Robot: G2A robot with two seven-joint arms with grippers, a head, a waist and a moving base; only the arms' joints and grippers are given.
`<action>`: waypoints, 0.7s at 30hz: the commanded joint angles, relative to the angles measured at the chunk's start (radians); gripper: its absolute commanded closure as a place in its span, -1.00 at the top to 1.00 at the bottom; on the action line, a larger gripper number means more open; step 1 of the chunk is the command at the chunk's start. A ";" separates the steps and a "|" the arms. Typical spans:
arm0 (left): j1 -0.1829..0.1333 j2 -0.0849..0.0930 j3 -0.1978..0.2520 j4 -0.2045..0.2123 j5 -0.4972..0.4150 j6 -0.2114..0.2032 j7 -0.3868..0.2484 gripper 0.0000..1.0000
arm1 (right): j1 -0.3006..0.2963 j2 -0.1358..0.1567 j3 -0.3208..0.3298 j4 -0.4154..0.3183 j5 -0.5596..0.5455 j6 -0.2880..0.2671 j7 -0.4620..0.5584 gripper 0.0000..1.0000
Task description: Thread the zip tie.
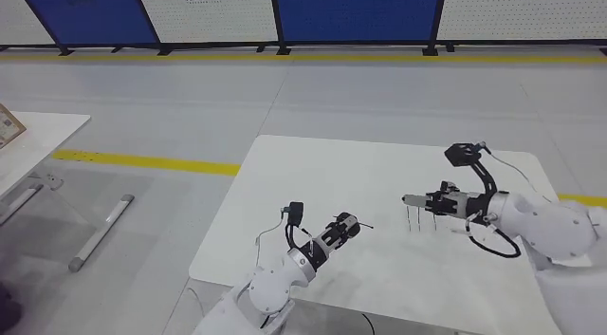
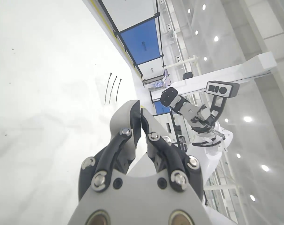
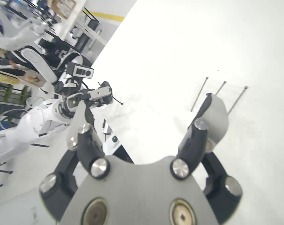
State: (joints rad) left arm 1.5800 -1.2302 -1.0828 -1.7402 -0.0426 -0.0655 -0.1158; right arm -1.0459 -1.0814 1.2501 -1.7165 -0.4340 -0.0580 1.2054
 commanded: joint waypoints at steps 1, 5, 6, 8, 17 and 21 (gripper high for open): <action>0.000 0.000 0.000 0.000 0.000 0.000 0.000 -1.00 | 0.052 0.001 -0.024 0.033 -0.023 -0.014 0.093 1.00; 0.000 0.000 0.000 0.000 0.000 0.000 0.000 -1.00 | 0.163 -0.010 -0.101 0.149 -0.021 -0.008 0.167 1.00; 0.000 0.000 0.000 0.000 0.000 0.000 0.000 -1.00 | 0.178 -0.012 -0.113 0.163 -0.034 0.005 0.164 1.00; 0.000 0.000 0.000 0.000 0.000 0.000 0.000 -1.00 | 0.178 -0.012 -0.113 0.163 -0.034 0.005 0.164 1.00; -0.003 -0.001 -0.001 -0.003 -0.025 -0.011 -0.002 -1.00 | 0.178 -0.012 -0.113 0.163 -0.034 0.005 0.164 1.00; -0.014 -0.005 -0.016 0.015 -0.135 -0.079 -0.020 -1.00 | 0.178 -0.012 -0.113 0.163 -0.034 0.005 0.164 1.00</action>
State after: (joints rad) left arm 1.5699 -1.2346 -1.0958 -1.7339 -0.1543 -0.1214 -0.1302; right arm -0.8678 -1.0939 1.1373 -1.5532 -0.4685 -0.0530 1.3692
